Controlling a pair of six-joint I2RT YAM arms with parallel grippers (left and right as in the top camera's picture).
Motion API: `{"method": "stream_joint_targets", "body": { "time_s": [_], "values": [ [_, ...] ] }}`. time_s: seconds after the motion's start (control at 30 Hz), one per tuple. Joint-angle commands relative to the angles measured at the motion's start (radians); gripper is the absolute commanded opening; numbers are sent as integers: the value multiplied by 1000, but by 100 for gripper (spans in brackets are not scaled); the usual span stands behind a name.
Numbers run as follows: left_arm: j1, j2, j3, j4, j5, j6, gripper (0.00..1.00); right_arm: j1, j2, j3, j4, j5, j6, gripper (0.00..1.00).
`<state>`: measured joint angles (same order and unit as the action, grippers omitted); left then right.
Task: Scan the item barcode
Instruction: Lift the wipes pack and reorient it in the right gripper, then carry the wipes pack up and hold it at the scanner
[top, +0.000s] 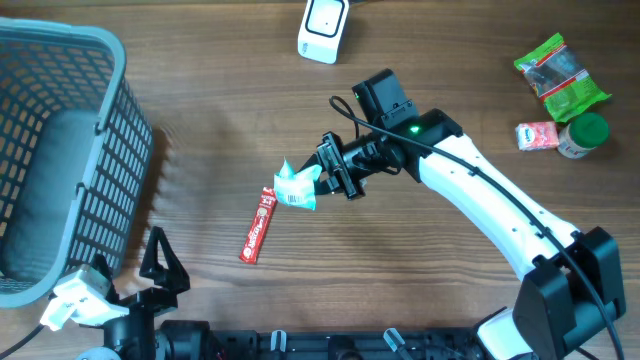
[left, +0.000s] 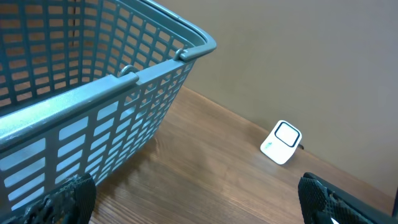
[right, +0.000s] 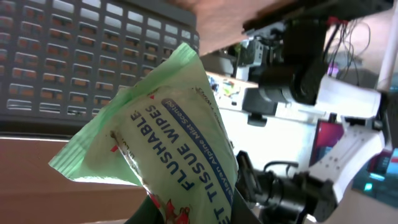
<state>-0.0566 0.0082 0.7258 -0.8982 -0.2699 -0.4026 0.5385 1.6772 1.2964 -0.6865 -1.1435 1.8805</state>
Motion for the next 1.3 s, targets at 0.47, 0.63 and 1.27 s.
{"method": "stream_joint_targets", "body": {
  "time_s": [0.47,0.63,1.27],
  "values": [
    [6,-3,0,2,8,-5,100,1,20,-2,509,1125,-923,5],
    [6,-3,0,2,8,-5,100,-31,95,0,725,1191,-1062,5],
    [6,-3,0,2,8,-5,100,-98,784,671,1048,1308,-1374,4]
  ]
}}
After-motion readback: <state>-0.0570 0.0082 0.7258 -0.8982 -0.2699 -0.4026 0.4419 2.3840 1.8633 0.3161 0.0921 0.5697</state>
